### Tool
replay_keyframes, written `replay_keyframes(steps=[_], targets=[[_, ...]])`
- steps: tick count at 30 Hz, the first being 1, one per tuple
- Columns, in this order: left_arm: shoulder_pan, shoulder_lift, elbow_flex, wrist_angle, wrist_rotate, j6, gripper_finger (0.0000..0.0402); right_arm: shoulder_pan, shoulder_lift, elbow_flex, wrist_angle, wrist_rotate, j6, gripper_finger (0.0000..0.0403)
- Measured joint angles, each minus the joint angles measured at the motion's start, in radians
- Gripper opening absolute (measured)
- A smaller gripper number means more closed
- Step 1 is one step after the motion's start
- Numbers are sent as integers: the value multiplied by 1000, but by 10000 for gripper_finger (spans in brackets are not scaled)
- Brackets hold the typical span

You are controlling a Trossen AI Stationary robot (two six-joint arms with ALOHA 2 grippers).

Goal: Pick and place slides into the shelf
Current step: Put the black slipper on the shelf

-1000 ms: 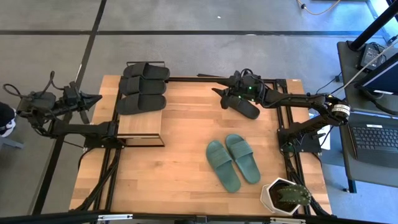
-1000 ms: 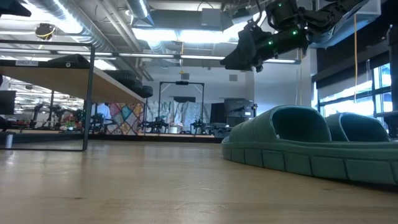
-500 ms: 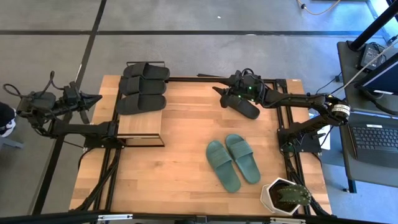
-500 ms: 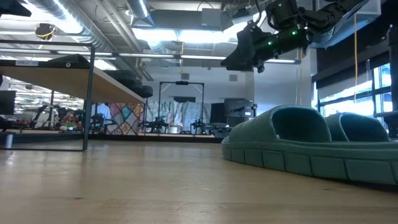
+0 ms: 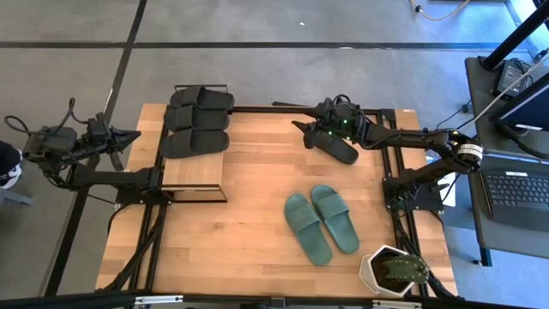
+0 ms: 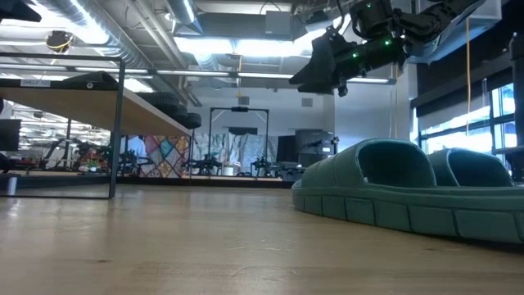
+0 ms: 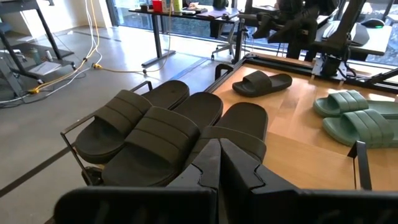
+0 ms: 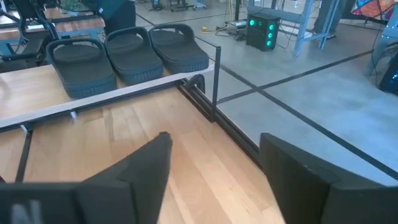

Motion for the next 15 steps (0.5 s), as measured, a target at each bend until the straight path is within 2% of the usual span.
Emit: replay_keyframes(steps=[7,15], targets=[[0,0,0,0,0,1,0,0,0,0,15,-1,2,317],[0,0,0,0,0,2,0,5,0,40,-5,9,21,325]])
